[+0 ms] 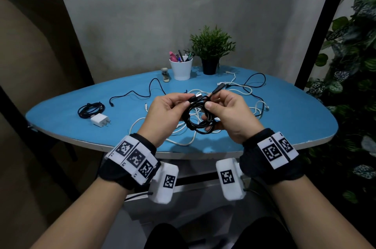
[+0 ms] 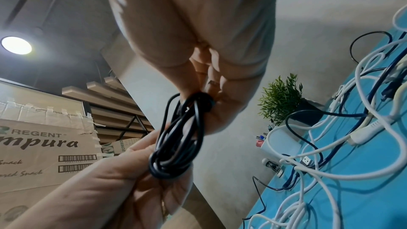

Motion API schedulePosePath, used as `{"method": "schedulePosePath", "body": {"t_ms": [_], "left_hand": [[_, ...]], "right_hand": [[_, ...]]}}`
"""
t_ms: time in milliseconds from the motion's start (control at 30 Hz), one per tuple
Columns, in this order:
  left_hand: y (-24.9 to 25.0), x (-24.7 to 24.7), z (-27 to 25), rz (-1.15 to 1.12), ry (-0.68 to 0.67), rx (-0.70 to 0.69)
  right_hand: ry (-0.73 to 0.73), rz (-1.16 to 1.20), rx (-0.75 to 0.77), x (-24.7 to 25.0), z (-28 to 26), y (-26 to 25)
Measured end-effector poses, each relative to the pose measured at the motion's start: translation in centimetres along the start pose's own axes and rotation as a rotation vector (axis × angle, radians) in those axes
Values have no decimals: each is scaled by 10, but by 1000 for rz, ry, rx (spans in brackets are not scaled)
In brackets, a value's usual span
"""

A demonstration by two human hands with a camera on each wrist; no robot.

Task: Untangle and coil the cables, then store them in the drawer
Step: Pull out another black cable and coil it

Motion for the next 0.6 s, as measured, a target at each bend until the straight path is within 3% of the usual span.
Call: {"method": "schedulePosePath", "body": {"t_ms": [267, 467, 600], "left_hand": [[-3, 7, 7, 220, -14, -97], [-4, 13, 10, 419, -32, -312], [-4, 18, 11, 399, -95, -420]], "right_hand": [[23, 43, -4, -1, -1, 5], [-24, 83, -25, -2, -4, 8], [-62, 115, -43, -2, -4, 5]]}}
Point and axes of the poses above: each hand's wrist, its own z-axis towards the middle knuckle, its own x-axis out of the back of the hand, y = z × x, the point moved 2 cm from there along z, towards the middle knuckle, and after that the axes turned 11 degrees about y, right-handed, at the moved point
